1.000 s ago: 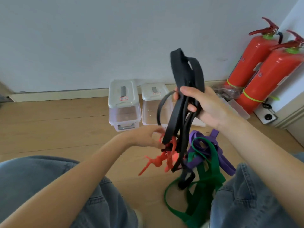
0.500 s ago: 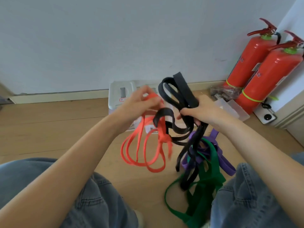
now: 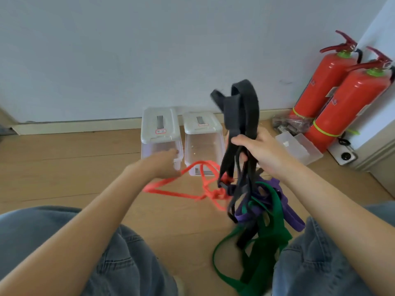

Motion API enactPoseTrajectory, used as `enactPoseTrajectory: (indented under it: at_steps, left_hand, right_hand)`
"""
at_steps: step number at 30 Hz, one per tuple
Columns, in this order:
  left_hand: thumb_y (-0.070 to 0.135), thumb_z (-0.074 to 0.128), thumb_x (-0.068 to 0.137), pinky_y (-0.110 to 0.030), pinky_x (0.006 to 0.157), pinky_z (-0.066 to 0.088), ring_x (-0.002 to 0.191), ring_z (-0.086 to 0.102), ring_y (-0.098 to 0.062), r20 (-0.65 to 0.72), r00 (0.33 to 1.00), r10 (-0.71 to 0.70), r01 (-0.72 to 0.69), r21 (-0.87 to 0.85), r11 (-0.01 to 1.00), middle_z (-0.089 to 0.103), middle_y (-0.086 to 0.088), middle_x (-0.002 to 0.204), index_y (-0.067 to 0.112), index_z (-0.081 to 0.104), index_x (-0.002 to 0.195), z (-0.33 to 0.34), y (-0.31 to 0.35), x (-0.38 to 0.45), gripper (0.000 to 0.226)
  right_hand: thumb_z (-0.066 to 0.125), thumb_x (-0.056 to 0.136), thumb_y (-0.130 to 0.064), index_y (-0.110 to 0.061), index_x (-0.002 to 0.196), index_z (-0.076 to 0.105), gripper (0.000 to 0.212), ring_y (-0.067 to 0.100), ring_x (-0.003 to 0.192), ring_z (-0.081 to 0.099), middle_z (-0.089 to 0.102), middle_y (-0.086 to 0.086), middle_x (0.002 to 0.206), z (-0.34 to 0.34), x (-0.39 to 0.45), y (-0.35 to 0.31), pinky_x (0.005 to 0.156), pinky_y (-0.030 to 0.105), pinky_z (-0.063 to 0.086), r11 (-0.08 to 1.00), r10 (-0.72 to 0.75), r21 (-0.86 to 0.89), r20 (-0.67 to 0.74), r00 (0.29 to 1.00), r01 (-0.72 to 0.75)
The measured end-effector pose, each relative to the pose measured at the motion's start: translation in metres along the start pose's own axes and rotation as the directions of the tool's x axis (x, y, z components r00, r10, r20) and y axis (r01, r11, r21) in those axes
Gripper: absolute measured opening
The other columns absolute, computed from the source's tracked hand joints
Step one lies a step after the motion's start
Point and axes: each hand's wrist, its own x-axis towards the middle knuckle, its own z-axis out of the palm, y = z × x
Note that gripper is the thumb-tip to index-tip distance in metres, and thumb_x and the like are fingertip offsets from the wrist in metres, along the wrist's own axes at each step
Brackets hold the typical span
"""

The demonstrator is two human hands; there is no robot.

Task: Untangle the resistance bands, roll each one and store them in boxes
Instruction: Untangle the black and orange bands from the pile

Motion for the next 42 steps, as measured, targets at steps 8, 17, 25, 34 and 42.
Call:
enactPoseTrajectory:
  at_steps: [8,17,25,34,42]
  left_hand:
    - [0.016,0.07,0.081,-0.016,0.086,0.045,0.088,0.056,0.005,-0.036,0.863,0.504,-0.453,-0.497,0.74,0.057,0.015,0.099,0.02,0.051,0.119,0.032,0.042,0.009,0.043]
    - [0.028,0.069,0.081,-0.015,0.064,0.041,0.074,0.056,-0.008,0.03,0.928,0.372,-0.351,-0.269,0.897,0.053,0.014,0.082,0.027,0.05,0.09,0.047,0.017,0.017,0.022]
    - [0.031,0.08,0.068,-0.03,0.078,0.044,0.093,0.053,-0.018,0.051,0.949,0.311,-0.31,-0.037,0.95,0.058,0.004,0.104,0.022,0.042,0.1,0.044,0.005,0.021,0.051]
    - [0.035,0.077,0.071,-0.008,0.058,0.041,0.066,0.055,0.0,-0.139,0.898,0.417,-0.439,-0.276,0.855,0.059,0.016,0.071,0.033,0.059,0.084,0.006,0.023,-0.002,0.022]
    - [0.043,0.064,0.077,-0.008,0.06,0.045,0.062,0.06,0.003,-0.293,0.874,0.387,-0.484,-0.599,0.638,0.065,0.017,0.066,0.027,0.065,0.095,-0.02,0.03,-0.028,0.024]
  right_hand:
    - [0.045,0.08,-0.013,-0.015,0.078,0.059,0.015,0.008,0.039,0.036,0.063,-0.001,0.074,-0.007,0.003,-0.024,0.06,0.032,0.031,0.883,-0.13,0.468,0.17,0.977,0.036]
    - [0.044,0.087,-0.004,-0.005,0.071,0.056,0.019,0.006,0.034,0.03,0.062,0.003,0.064,-0.022,0.004,-0.012,0.045,0.019,0.031,0.927,0.039,0.375,-0.07,0.997,-0.01]
    - [0.077,0.074,-0.025,-0.011,0.06,0.06,0.025,0.007,0.033,0.031,0.054,0.0,0.053,-0.032,0.006,-0.002,0.039,0.017,0.029,0.991,0.133,0.05,-0.227,0.965,-0.125]
    - [0.078,0.068,-0.033,-0.013,0.108,0.065,0.046,0.031,0.075,0.059,0.069,0.021,0.097,-0.022,0.0,0.006,0.073,0.04,0.051,0.84,0.405,-0.488,0.272,0.873,-0.237]
    - [0.072,0.076,-0.01,-0.012,0.084,0.064,0.012,0.008,0.04,0.04,0.062,-0.002,0.061,-0.022,0.0,0.009,0.033,0.016,0.029,0.946,0.3,-0.241,0.386,0.872,-0.219]
